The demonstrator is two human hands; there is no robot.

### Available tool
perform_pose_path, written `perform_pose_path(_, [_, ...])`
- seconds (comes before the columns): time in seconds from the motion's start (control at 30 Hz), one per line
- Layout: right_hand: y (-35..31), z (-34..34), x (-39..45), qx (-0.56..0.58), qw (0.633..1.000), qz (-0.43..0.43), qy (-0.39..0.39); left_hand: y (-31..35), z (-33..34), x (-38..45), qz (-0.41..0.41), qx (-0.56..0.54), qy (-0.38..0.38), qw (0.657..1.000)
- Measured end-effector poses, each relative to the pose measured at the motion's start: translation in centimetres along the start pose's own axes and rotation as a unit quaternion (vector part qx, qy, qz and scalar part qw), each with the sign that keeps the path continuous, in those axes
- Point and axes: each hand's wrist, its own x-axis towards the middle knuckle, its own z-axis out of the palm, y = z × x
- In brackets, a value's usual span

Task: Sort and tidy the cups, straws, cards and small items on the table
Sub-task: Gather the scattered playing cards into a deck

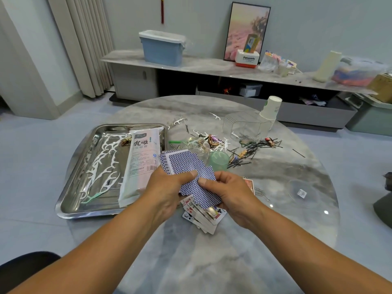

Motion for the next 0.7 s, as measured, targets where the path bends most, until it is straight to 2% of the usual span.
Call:
perform_pose_path(0.2, [-0.25, -0.31, 0.41, 0.027, 0.999, 0.029, 0.034, 0.08, 0.10, 0.27, -0.027, -0.055, -0.002, 0.998])
perform_pose_path(0.43, [-0.04, -0.08, 0.12, 0.028, 0.999, 0.021, -0.014, -0.39, -0.06, 0.05, 0.024, 0.018, -0.006, 1.000])
perform_pose_path(0.6, [-0.09, -0.16, 0.40, 0.064, 0.998, 0.021, -0.016, -0.48, 0.07, 0.05, 0.024, -0.029, 0.004, 0.999])
perform_pose_path(0.7, [0.08, -0.27, 0.78, 0.072, 0.997, 0.021, 0.018, -0.43, 0.02, 0.35, 0.017, -0.049, 0.033, 0.998])
